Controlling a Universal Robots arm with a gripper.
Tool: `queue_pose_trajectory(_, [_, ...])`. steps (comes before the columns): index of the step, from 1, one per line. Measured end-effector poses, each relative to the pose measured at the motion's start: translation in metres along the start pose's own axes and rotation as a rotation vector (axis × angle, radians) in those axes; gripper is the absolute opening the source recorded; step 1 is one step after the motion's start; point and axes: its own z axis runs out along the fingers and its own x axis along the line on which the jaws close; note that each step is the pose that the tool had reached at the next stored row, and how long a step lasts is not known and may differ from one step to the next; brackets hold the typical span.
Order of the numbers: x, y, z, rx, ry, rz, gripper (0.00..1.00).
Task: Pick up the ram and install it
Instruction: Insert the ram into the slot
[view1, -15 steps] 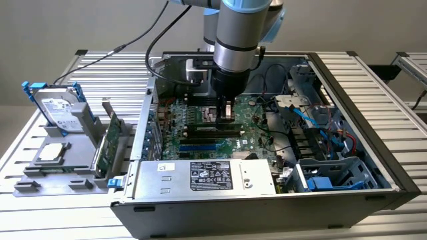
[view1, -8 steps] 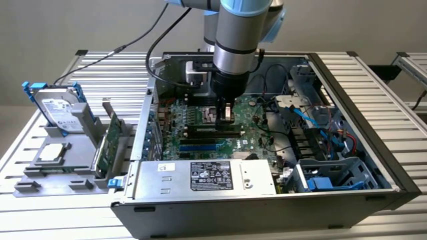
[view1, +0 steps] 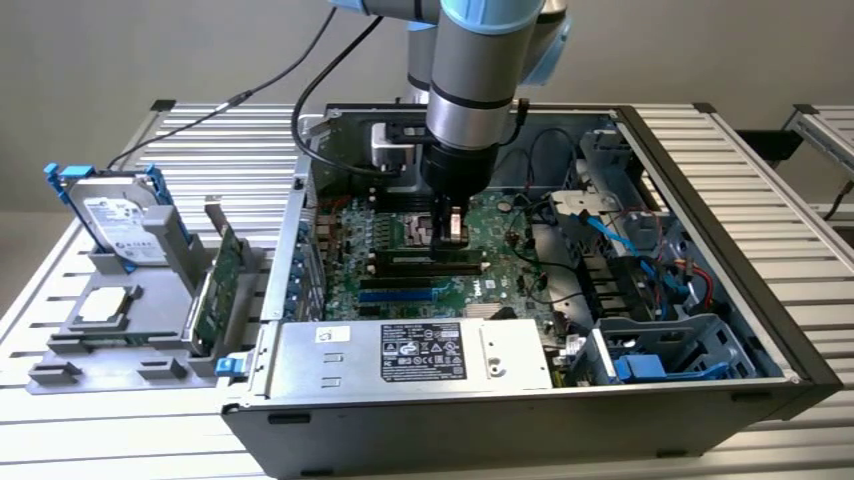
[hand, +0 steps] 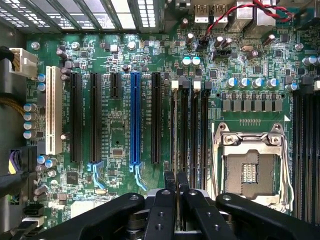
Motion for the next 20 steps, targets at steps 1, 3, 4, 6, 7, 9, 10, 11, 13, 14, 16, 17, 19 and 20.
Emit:
queue_pose_trajectory(1, [0.0,0.0,0.0001,-0.0002,0.0001,0.0,0.13])
queue_pose_trajectory(3, [0.0,0.0,0.0001,-0.0008,0.0001,-0.001,0.13])
queue_pose_trajectory(4, [0.0,0.0,0.0002,-0.001,0.0001,-0.001,0.13])
queue_pose_trajectory(6, [0.0,0.0,0.0002,-0.0011,0.0002,-0.002,0.13])
queue_pose_trajectory(7, [0.0,0.0,0.0002,-0.0011,0.0002,-0.003,0.13])
queue_pose_trajectory(9, [0.0,0.0,0.0002,-0.0011,0.0003,-0.005,0.13])
queue_pose_trajectory(10, [0.0,0.0,0.0002,-0.0011,0.0004,-0.006,0.13])
queue_pose_trajectory(11, [0.0,-0.0001,0.0002,-0.001,0.0005,-0.007,0.13])
queue_pose_trajectory(13, [0.0,-0.0001,0.0002,-0.001,0.0007,-0.01,0.13])
queue_pose_trajectory(14, [0.0,-0.0001,0.0002,-0.001,0.0008,-0.011,0.13])
queue_pose_trajectory(16, [0.0,-0.0001,0.0002,-0.001,0.0009,-0.011,0.13])
queue_pose_trajectory(17, [0.0,-0.0001,0.0002,-0.001,0.0008,-0.011,0.13])
queue_pose_trajectory(19, [0.0,0.0,0.0002,-0.001,0.0009,-0.011,0.13])
queue_pose_trajectory(20, [0.0,-0.0001,0.0002,-0.001,0.0009,-0.011,0.13])
